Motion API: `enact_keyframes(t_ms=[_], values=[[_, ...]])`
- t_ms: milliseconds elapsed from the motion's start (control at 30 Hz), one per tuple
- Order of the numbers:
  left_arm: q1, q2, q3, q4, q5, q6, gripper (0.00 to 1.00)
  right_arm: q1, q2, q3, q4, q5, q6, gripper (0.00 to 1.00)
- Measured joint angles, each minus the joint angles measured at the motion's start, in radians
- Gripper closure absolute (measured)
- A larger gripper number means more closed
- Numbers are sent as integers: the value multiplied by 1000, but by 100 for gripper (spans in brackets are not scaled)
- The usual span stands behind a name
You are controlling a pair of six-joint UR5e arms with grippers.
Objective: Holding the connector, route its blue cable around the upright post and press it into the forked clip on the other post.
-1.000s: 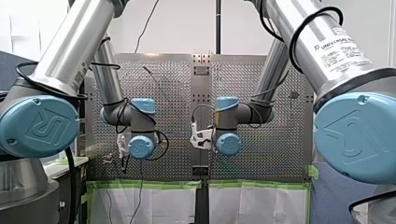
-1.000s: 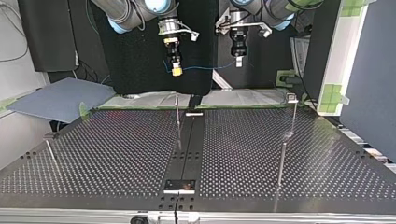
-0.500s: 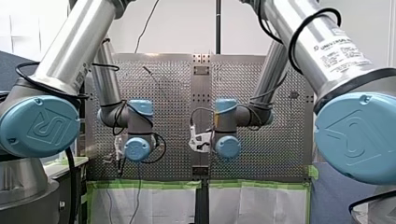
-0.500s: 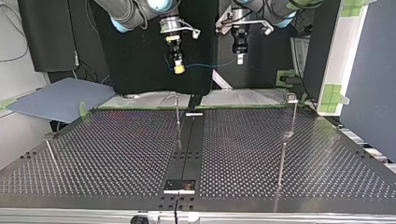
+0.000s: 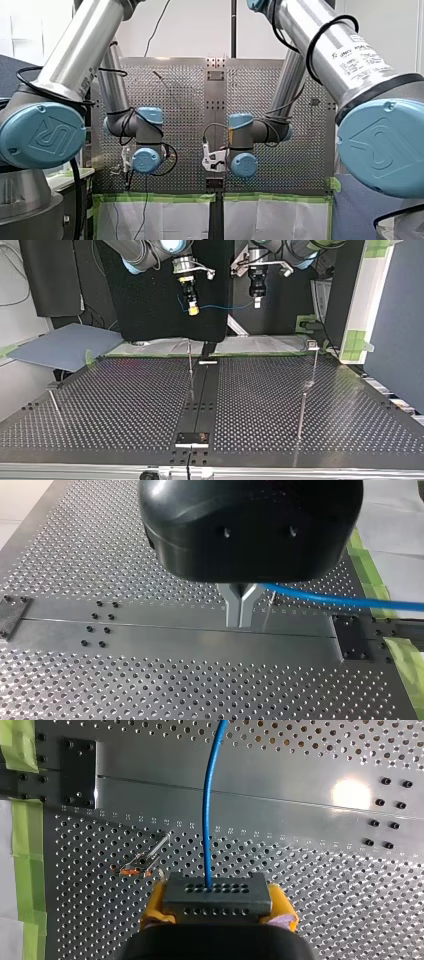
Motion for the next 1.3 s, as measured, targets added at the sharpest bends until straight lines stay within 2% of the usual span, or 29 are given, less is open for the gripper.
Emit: enact_keyframes(t_ms=[967,1100,1300], values=[[3,-2,0,-3,3,3,100,0,0,0,0,0,0,100],[11,11,16,-28,23,19,100,1,-19,-19,20,4,17,100],[17,54,59,-74,58,-9,100,7,-78,-49,79,-10,62,100]])
